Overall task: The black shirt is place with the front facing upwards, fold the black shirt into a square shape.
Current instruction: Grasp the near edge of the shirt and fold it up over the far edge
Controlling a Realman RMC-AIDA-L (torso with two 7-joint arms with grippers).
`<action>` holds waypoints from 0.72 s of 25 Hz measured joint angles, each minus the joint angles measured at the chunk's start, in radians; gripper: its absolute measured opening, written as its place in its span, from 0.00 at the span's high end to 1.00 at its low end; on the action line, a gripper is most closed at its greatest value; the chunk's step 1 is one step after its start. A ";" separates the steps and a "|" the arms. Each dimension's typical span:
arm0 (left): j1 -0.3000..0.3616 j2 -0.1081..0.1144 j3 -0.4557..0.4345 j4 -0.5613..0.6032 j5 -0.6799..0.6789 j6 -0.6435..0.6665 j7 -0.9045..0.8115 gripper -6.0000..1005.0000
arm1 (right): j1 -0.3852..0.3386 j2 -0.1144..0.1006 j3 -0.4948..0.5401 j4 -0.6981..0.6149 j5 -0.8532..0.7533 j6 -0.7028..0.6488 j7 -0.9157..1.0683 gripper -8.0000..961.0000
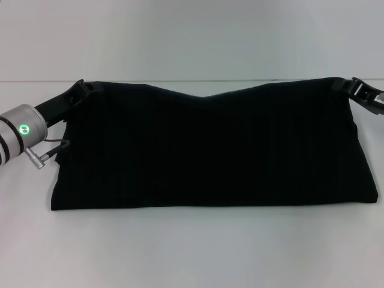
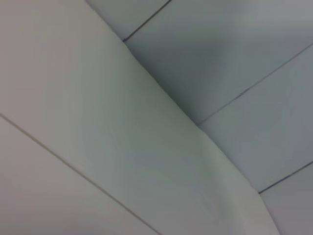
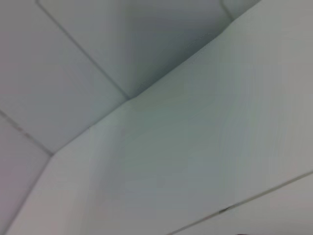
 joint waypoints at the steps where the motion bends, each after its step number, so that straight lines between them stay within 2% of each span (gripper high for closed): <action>1: 0.000 -0.003 0.001 0.000 -0.006 -0.009 0.000 0.95 | 0.006 0.002 -0.004 0.003 0.000 0.020 -0.006 0.94; 5: -0.004 -0.009 0.000 -0.006 -0.017 -0.043 0.001 0.94 | 0.026 0.010 -0.033 0.013 0.001 0.086 -0.037 0.94; 9: -0.009 -0.011 -0.004 -0.042 -0.086 -0.072 0.074 0.92 | 0.042 0.017 -0.052 0.017 0.001 0.149 -0.062 0.94; 13: -0.008 -0.018 -0.005 -0.057 -0.140 -0.080 0.142 0.85 | 0.052 0.021 -0.054 0.024 0.001 0.176 -0.077 0.94; 18: -0.008 -0.027 0.000 -0.061 -0.156 -0.144 0.175 0.77 | 0.048 0.025 -0.054 0.023 0.008 0.182 -0.083 0.64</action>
